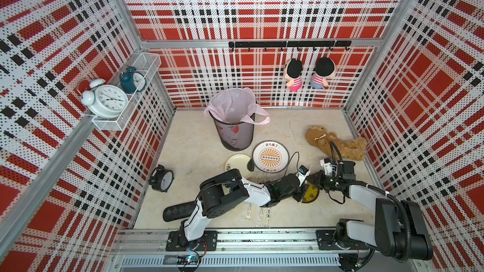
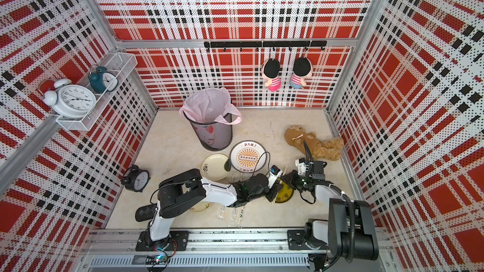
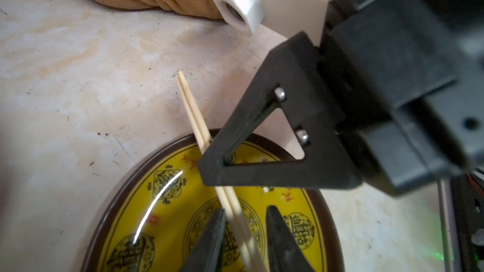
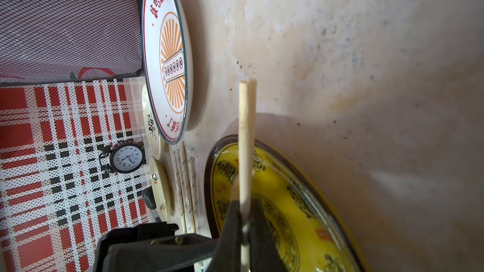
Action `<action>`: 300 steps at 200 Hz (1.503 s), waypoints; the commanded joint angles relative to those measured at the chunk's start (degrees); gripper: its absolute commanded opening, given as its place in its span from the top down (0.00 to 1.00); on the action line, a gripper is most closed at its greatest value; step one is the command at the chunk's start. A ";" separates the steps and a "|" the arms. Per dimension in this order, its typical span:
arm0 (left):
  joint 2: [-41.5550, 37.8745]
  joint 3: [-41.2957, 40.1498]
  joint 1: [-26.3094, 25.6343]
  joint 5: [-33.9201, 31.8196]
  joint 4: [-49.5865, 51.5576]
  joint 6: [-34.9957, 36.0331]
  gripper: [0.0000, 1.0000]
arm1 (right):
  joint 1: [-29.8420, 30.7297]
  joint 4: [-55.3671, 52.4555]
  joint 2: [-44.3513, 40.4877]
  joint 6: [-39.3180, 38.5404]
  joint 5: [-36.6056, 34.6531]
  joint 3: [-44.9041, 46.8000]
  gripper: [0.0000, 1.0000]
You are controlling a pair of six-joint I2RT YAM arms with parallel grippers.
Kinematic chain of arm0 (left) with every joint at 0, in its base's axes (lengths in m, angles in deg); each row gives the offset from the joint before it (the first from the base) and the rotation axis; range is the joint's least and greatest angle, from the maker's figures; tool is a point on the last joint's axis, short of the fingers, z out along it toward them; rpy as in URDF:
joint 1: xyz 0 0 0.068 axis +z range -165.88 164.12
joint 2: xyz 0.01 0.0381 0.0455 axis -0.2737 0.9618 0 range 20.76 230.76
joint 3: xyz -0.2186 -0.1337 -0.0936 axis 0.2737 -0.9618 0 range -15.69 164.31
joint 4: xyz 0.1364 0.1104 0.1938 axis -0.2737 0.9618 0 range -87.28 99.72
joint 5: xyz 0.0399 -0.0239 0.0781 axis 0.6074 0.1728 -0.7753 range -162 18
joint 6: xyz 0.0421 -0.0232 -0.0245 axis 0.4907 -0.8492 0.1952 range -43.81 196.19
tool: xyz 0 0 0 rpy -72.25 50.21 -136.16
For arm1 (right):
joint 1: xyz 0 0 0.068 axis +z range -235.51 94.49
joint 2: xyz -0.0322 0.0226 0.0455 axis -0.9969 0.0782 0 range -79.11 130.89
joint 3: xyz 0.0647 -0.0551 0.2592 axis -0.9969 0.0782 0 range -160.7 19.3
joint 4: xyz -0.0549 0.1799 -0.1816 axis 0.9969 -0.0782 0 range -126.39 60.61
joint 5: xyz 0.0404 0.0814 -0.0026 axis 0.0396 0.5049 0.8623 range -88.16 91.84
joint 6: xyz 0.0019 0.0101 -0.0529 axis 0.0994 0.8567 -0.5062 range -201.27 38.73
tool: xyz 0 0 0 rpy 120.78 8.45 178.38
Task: Remove the packaging of disposable chopsticks
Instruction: Place the disposable chopsticks on the plate.
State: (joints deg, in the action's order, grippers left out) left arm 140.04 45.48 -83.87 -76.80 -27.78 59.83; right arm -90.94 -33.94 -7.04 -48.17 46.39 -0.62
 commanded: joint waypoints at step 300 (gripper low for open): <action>-14.36 -12.24 0.56 -0.29 -8.23 -2.53 0.50 | 1.95 -3.16 -10.86 -3.48 -5.29 -0.66 0.71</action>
State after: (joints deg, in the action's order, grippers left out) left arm 131.06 36.54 -84.04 -76.86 -32.22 58.21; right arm -90.40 -34.80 -12.92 -49.55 44.91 -0.56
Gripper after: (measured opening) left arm 0.458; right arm 0.256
